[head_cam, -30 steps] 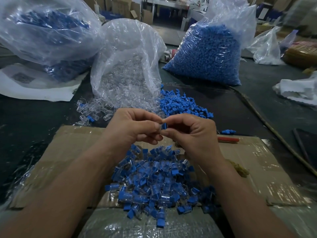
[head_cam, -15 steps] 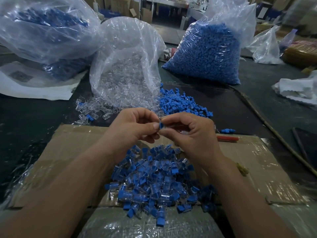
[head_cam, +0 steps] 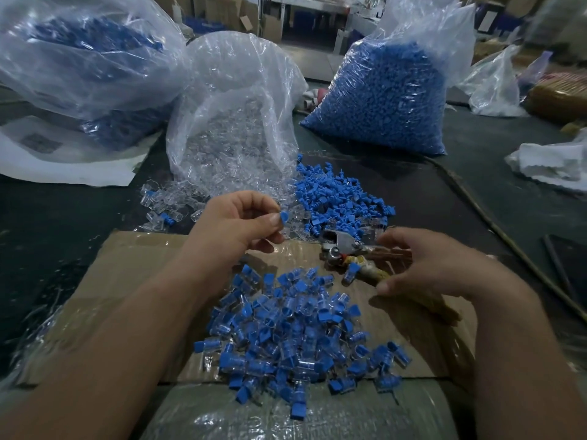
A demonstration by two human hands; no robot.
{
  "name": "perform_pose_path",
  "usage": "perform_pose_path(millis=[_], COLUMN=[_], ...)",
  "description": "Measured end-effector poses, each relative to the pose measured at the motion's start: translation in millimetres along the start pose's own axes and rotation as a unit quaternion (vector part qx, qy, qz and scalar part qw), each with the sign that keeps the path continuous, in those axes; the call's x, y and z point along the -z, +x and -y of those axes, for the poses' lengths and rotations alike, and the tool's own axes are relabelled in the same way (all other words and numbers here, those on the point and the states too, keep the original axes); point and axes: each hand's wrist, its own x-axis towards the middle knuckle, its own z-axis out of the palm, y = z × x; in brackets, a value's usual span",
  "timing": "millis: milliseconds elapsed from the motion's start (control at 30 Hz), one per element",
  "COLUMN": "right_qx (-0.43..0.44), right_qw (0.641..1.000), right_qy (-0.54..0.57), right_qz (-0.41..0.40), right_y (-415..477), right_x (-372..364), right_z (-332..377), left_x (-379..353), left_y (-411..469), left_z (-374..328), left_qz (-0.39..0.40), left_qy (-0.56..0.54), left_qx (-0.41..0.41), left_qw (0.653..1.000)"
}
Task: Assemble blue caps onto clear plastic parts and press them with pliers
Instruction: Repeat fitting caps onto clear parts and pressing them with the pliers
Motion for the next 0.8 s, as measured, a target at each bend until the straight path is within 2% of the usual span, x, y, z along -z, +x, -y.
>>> perform_pose_path(millis=[133,567,700,800], right_qx=[0.002,0.012,0.049,0.121], right_qw=[0.997,0.995,0.983,0.959], right_qy=[-0.071,-0.053,-0.018,0.014], right_qz=[-0.020,-0.082,-0.177,-0.254], right_y=[5,0,-1,-3], right_x=[-7,-7,-8,-9], right_z=[3,14,18,21], left_x=[1,0,1,-1], left_y=[0,0,0,0], left_z=[1,0,0,1], left_qz=[-0.002,-0.007,-0.009,-0.017], left_qy=[0.003,-0.003,-0.006,0.000], left_qx=[-0.003,-0.006,-0.010,-0.022], left_qw=[1.000,1.000,1.000,1.000])
